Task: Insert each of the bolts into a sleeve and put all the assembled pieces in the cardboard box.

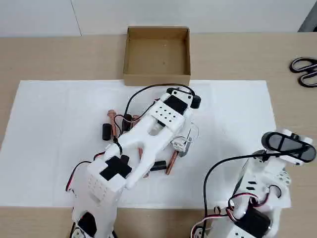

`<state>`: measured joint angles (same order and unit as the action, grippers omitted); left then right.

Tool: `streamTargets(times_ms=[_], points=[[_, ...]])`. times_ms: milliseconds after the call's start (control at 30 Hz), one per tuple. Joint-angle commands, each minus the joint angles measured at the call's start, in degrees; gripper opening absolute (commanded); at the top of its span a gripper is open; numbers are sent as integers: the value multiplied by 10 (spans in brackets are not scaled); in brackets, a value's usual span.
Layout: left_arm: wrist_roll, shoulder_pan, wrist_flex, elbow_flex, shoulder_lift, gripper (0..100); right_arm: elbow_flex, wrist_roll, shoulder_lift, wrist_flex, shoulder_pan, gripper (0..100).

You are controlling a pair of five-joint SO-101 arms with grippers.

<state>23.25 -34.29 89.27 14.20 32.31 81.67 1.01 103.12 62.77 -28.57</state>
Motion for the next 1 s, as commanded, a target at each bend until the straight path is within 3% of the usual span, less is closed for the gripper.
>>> streamTargets(times_ms=[0,67,233,533,733,967], points=[[4,-9,-10,22,-3,52,-4,-4,7,-14,-5,8],[3,-20,-11,22,-3,3,-4,-4,7,-14,-5,8],[3,-32,-27,25,-10,6,-3,-3,7,-14,-4,6],[0,-31,43,220,-10,6,6,10,8,-13,7,5],[-2,-25,84,383,-10,6,8,31,8,-16,95,6],[-1,-6,112,576,-10,6,6,30,8,-133,242,5]])
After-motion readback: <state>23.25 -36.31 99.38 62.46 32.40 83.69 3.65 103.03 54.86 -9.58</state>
